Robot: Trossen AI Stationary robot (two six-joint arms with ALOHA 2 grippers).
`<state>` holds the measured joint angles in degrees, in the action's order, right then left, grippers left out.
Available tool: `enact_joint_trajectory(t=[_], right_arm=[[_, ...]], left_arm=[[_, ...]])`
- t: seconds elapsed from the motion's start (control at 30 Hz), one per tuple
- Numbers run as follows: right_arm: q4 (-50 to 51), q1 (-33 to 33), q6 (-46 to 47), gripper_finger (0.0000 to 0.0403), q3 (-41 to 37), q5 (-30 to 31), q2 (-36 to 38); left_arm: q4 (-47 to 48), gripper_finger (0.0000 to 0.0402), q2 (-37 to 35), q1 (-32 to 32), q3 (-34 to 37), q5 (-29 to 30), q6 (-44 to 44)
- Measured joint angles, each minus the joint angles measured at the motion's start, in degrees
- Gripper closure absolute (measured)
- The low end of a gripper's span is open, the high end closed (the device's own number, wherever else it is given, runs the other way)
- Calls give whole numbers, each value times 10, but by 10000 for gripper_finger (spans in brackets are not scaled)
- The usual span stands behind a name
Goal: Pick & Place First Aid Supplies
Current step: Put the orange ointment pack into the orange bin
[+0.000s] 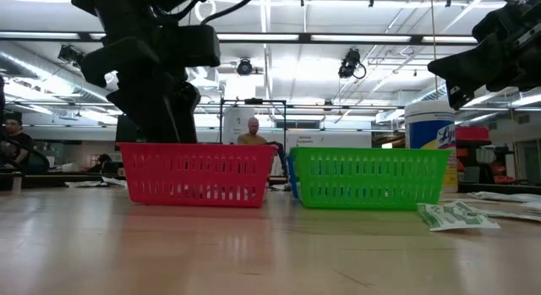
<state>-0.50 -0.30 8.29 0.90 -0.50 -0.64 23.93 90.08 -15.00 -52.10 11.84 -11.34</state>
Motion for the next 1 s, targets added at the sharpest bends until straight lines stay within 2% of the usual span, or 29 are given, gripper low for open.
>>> enact_joint_trajectory(t=[0.17,0.37,0.67,1.0], right_arm=[[1,0,0,385,0,0,0],[1,0,0,385,0,0,0],[1,0,0,385,0,0,0],[1,0,0,385,0,0,0]], left_arm=[[14,41,-5,-9,-8,-6,19],[116,35,-5,-34,-81,-1,9],[225,35,-5,-114,-173,5,-47],[265,35,-5,-198,-177,-15,-167]])
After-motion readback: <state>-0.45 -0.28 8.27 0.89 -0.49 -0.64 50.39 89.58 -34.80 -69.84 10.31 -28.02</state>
